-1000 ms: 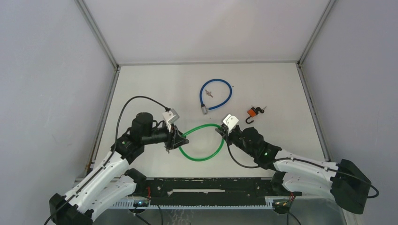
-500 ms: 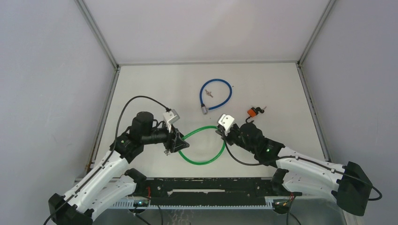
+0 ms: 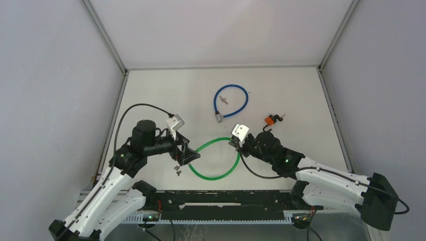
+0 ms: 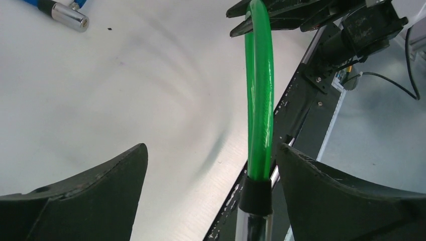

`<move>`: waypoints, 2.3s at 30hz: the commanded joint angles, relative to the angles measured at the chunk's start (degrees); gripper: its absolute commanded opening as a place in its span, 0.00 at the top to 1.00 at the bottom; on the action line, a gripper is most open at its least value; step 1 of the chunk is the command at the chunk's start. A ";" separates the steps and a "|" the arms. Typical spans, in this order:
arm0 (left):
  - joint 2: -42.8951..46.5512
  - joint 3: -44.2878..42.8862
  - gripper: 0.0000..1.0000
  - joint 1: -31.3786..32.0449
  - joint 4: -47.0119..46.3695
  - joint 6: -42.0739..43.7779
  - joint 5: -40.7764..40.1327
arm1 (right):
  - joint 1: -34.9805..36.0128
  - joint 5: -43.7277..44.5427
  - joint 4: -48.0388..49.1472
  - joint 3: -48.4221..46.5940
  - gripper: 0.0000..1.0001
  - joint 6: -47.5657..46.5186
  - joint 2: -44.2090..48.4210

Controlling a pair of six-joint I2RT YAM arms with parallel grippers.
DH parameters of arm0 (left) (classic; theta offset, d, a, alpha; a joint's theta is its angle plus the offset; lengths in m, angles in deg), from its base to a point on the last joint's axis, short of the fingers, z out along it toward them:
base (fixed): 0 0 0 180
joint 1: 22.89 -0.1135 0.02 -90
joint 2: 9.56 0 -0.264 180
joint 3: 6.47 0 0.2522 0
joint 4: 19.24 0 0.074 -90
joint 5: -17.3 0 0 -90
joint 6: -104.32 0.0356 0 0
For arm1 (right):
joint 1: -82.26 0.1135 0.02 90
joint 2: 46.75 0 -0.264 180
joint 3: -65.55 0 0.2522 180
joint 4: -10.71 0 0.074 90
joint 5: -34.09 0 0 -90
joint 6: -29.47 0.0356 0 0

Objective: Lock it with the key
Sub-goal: Lock the lock.

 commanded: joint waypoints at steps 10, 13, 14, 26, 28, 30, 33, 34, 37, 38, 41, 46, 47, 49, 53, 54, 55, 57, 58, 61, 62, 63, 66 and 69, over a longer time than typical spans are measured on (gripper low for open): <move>3.67 -5.84 0.00 -0.57 5.49 -3.32 -3.77 | -0.80 -2.20 3.64 -3.49 1.00 0.79 2.06; 0.23 -8.03 0.00 -0.63 7.98 -2.37 -2.51 | -2.12 -2.99 1.21 -5.03 1.00 0.41 3.27; -0.97 -8.66 0.00 -0.63 8.95 -2.00 -1.98 | -2.77 -3.44 0.09 -5.78 1.00 0.23 3.66; -3.67 -9.75 0.03 -0.68 8.05 -1.86 3.23 | -4.30 -6.27 -2.48 -7.71 1.00 -0.92 4.76; -3.73 -10.29 0.09 -0.72 8.14 -1.88 3.02 | -4.28 -6.60 -2.63 -7.71 1.00 -0.76 4.48; -3.92 -10.75 0.14 -0.76 8.62 -1.71 2.70 | -4.25 -6.51 -2.80 -7.68 1.00 -0.79 4.19; -4.51 -11.28 0.23 -0.78 9.59 -1.45 2.52 | -4.22 -6.41 -2.95 -7.71 1.00 -0.76 4.16; -4.68 -11.43 0.25 -0.71 9.83 -1.40 2.53 | -4.28 -6.44 -2.99 -7.71 1.00 -0.75 4.25; -4.85 -11.86 0.27 -0.70 10.18 -1.36 2.43 | -4.23 -6.48 -3.09 -7.71 1.00 -0.80 4.10; -4.78 -12.05 0.26 -0.75 10.20 -1.36 2.38 | -4.25 -6.49 -3.16 -7.66 1.00 -0.79 4.04; -4.38 -12.52 0.26 -0.67 10.37 -1.36 2.01 | -4.23 -6.53 -3.26 -7.68 1.00 -0.77 3.88; -5.22 -12.71 0.32 -0.71 12.40 -0.60 2.43 | -4.37 -6.44 -3.35 -7.71 1.00 -0.71 3.81; -5.24 -12.71 0.31 -0.64 12.56 -0.45 2.76 | -4.36 -6.53 -3.27 -7.71 1.00 -0.65 3.75; -5.03 -12.64 0.34 -0.71 12.65 -0.33 2.71 | -4.46 -6.54 -3.26 -7.70 1.00 -0.69 3.73; -4.67 -12.40 0.37 -0.70 12.92 -0.30 2.21 | -4.47 -6.66 -3.35 -7.69 1.00 -0.71 3.55; -4.70 -12.31 0.34 -0.75 12.93 -0.30 2.26 | -4.49 -6.67 -3.35 -7.70 1.00 -0.71 3.55; -4.75 -12.22 0.31 -0.69 12.97 -0.30 2.21 | -4.55 -6.67 -3.35 -7.71 1.00 -0.67 3.59; -4.99 -12.12 0.26 -0.66 13.06 -0.22 2.23 | -4.55 -6.71 -3.27 -7.71 1.00 -0.67 3.60; -5.20 -12.05 0.25 -0.67 12.96 -0.21 2.31 | -4.58 -6.75 -3.26 -7.71 1.00 -0.71 3.63; -5.80 -11.76 0.23 -0.69 12.63 -0.19 2.65 | -4.60 -6.98 -3.26 -7.71 1.00 -0.71 3.80; -5.79 -11.69 0.23 -0.74 12.50 -0.21 2.65 | -4.64 -7.01 -3.28 -7.71 1.00 -0.71 3.86; -5.86 -11.67 0.23 -0.68 12.43 -0.21 2.71 | -4.60 -6.94 -3.34 -7.69 1.00 -0.69 3.82; -5.71 -11.59 0.27 -0.64 12.41 -0.21 2.68 | -4.62 -7.09 -3.26 -7.71 1.00 -0.65 3.66; -5.44 -11.50 0.34 -0.63 12.49 -0.06 3.57 | -4.70 -7.27 -3.17 -7.71 1.00 -0.62 3.40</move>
